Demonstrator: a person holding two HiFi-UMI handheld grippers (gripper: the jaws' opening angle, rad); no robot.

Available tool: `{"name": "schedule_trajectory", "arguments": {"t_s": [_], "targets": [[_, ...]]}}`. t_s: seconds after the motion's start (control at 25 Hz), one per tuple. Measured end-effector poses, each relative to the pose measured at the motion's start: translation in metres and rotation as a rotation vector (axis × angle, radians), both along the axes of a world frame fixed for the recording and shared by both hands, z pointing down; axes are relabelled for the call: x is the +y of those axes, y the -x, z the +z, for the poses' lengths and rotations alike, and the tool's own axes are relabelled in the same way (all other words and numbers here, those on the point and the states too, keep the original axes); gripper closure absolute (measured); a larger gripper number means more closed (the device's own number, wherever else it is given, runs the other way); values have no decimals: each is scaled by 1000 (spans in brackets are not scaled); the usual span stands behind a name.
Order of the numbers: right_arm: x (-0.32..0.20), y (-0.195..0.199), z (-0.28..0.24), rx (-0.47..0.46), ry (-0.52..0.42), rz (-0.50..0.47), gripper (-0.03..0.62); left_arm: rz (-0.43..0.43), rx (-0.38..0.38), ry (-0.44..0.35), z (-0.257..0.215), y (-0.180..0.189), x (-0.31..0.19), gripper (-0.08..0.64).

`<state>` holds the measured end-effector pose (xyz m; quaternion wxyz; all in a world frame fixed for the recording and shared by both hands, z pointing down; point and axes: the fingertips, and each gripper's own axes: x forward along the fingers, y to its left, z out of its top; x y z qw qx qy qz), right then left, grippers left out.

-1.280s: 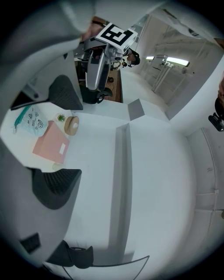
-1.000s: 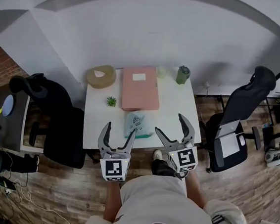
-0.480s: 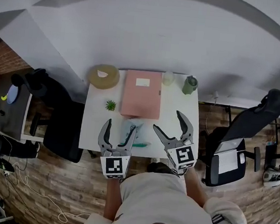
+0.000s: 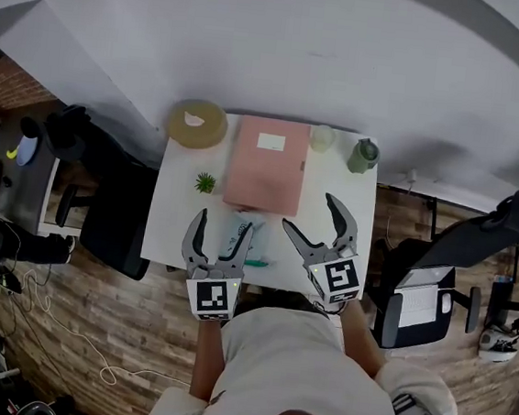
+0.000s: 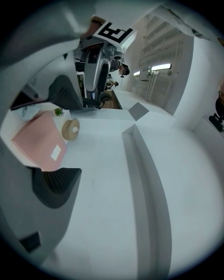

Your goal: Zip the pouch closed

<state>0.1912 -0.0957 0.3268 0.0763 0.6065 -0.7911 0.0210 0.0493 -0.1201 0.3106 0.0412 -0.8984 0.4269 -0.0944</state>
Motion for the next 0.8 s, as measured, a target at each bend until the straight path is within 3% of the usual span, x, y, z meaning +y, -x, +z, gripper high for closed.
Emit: {"name": "schedule_trajectory", "arguments": {"t_s": [0.32,0.8], "targets": [[-15,18,48,43,106,-76,198,28,-14,78,49,-2,-20,196],[-2,41,149,166,363,-188,264,122,-59,271,145,3,-30,236]]}}
